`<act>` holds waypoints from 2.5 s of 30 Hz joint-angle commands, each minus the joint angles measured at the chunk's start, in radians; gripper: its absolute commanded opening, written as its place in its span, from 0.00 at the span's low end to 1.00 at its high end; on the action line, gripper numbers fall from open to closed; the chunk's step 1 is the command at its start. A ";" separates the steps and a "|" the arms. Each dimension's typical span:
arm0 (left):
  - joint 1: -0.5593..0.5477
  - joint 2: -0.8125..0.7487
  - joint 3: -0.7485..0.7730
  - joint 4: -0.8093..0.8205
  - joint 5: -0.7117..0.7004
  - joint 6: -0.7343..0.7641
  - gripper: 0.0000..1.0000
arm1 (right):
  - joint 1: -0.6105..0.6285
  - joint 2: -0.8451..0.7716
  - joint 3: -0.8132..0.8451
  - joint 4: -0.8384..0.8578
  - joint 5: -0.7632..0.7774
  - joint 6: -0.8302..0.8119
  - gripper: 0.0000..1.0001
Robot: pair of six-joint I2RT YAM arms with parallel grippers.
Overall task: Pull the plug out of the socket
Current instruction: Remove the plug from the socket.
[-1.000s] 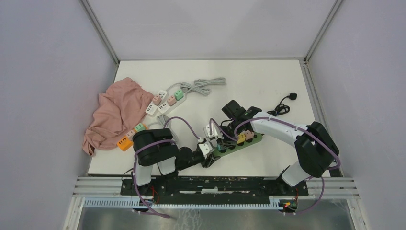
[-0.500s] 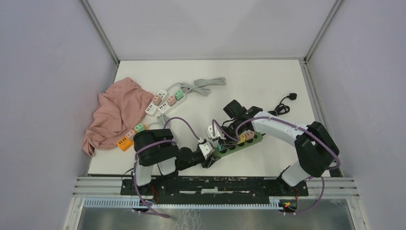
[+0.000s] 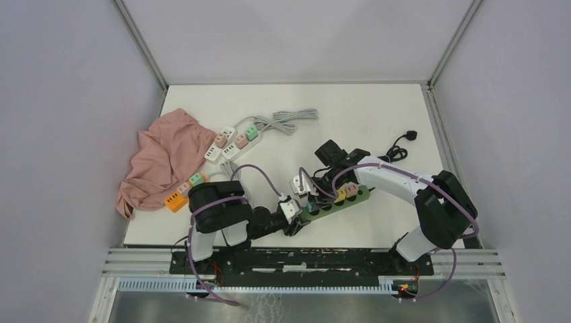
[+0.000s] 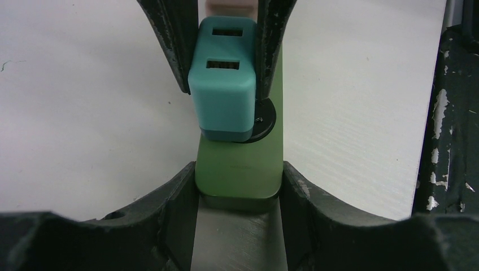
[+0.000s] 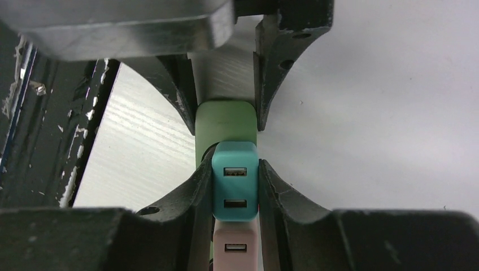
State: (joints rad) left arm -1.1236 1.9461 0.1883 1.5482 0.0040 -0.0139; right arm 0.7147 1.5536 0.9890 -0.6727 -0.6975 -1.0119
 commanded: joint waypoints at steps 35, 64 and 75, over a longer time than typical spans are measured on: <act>-0.001 0.055 -0.006 0.100 -0.007 -0.024 0.03 | 0.066 -0.033 0.075 0.042 -0.208 0.152 0.00; -0.001 0.053 -0.007 0.100 -0.007 -0.032 0.03 | -0.018 -0.053 0.093 -0.037 -0.186 0.086 0.00; -0.001 0.043 -0.009 0.100 -0.006 -0.035 0.03 | 0.036 -0.043 0.091 -0.233 -0.320 -0.180 0.00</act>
State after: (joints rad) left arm -1.1347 1.9553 0.2050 1.5494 0.0372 -0.0406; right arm 0.6960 1.5555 1.0115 -0.8009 -0.7677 -1.1343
